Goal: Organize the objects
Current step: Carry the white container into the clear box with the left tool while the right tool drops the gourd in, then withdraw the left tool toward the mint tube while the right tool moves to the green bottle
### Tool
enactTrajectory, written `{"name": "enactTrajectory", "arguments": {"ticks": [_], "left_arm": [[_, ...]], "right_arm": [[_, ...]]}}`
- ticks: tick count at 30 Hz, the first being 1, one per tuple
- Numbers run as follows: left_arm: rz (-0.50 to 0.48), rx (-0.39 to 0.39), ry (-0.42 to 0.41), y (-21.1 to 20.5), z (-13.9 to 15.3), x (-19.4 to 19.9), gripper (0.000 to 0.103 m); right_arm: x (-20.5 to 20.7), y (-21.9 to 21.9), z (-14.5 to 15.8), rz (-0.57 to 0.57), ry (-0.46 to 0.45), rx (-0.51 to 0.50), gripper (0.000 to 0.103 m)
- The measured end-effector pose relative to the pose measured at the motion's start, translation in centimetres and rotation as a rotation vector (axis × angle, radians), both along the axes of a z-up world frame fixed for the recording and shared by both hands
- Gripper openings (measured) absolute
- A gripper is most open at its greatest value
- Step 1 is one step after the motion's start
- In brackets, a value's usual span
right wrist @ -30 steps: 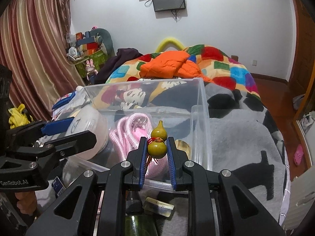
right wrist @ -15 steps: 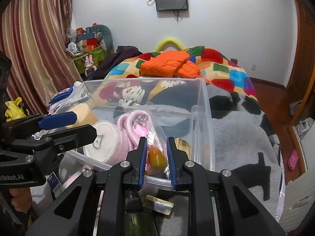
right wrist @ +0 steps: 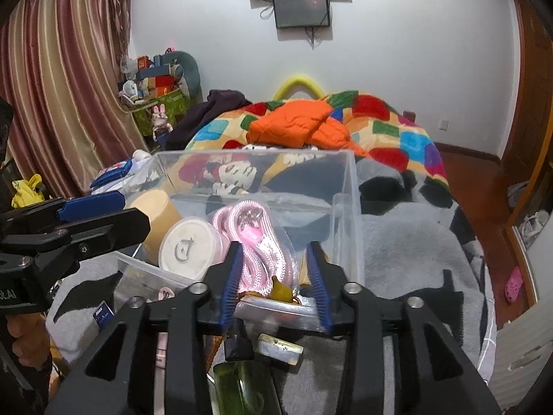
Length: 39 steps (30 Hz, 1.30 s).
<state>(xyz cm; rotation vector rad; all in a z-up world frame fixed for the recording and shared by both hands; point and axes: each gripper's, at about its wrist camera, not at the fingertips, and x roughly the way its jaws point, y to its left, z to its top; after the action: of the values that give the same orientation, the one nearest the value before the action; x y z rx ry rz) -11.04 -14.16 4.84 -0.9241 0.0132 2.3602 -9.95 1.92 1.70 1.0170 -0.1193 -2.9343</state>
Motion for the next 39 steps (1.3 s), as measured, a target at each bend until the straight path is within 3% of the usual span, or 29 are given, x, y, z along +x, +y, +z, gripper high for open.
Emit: {"name": "enactTrajectory", "arguments": {"ticks": [9,19,25,39], "left_arm": [[0.021,-0.023,0.025,-1.0,-0.1,1.6,0.072],[0.096,-0.07,0.062,-3.4,-0.4,3.2,0.079],[0.125,-0.075,0.041,-4.8,-1.1,4.0,0.085],[0.128,-0.114,-0.042,-5.8,-4.0,5.8,0.086]], "right_arm": [[2.2,-0.7,1.6,-0.006,0.064,0.036,0.057],[4.2,-2.0,1.1,0.013,0.065,0.089,0.077],[4.9,-2.4,0.2,0.03,0.028,0.086,0.077],[7.2,-1.2,-2.8,0.008,-0.082,0.028,0.077]]}}
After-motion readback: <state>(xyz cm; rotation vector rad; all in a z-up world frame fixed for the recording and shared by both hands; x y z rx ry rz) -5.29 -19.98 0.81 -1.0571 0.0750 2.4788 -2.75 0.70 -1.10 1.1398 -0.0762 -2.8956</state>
